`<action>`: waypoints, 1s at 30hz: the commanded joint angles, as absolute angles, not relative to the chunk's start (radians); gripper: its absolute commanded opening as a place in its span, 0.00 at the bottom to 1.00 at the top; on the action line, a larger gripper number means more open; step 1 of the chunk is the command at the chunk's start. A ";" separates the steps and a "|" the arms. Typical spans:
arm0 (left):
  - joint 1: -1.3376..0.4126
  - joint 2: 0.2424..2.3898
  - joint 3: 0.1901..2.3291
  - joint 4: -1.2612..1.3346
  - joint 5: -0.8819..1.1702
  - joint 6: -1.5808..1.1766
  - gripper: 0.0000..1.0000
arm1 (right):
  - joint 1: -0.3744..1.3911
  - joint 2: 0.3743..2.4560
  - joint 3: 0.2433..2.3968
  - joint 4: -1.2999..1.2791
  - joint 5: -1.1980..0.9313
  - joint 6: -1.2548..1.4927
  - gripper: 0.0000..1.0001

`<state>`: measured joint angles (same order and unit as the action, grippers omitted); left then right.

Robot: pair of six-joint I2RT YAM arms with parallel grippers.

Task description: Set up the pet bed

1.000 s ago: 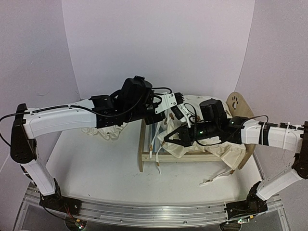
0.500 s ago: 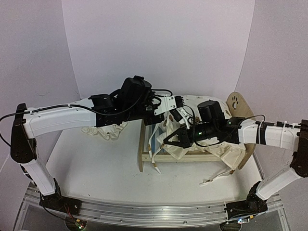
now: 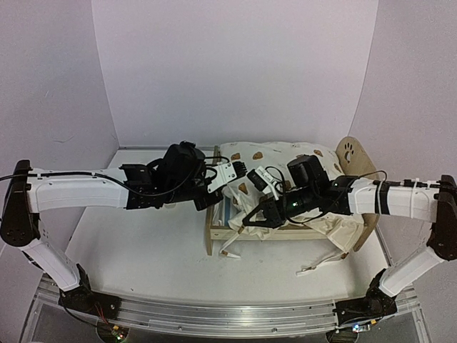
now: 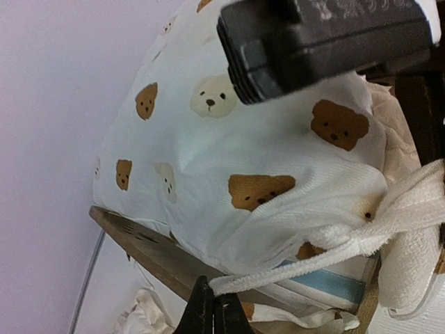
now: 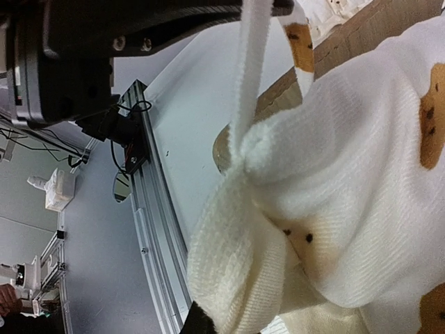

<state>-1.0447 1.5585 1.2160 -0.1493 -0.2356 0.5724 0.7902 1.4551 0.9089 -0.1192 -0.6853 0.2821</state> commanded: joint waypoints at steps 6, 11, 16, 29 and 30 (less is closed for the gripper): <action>-1.019 1.538 1.147 -0.062 -0.210 0.363 0.00 | 0.799 1.435 0.906 -0.137 -0.710 0.288 0.00; -1.017 1.513 1.103 -0.095 -0.169 0.237 0.13 | 0.798 1.453 0.923 -0.049 -0.733 0.342 0.00; -1.017 1.493 1.075 -0.145 -0.118 0.089 0.18 | 0.801 1.468 0.927 0.059 -0.753 0.396 0.00; -1.008 1.370 1.054 -0.341 -0.006 -0.506 0.68 | 0.842 1.545 0.966 0.053 -0.733 0.471 0.00; -1.008 1.379 1.046 -0.341 0.029 -0.567 0.67 | 0.848 1.555 0.981 0.037 -0.710 0.496 0.00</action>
<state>-1.0172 1.3983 1.0561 -0.2958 -0.0528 -0.2470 0.8253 1.5505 0.9249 0.0235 -0.7574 0.4309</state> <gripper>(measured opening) 0.679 0.026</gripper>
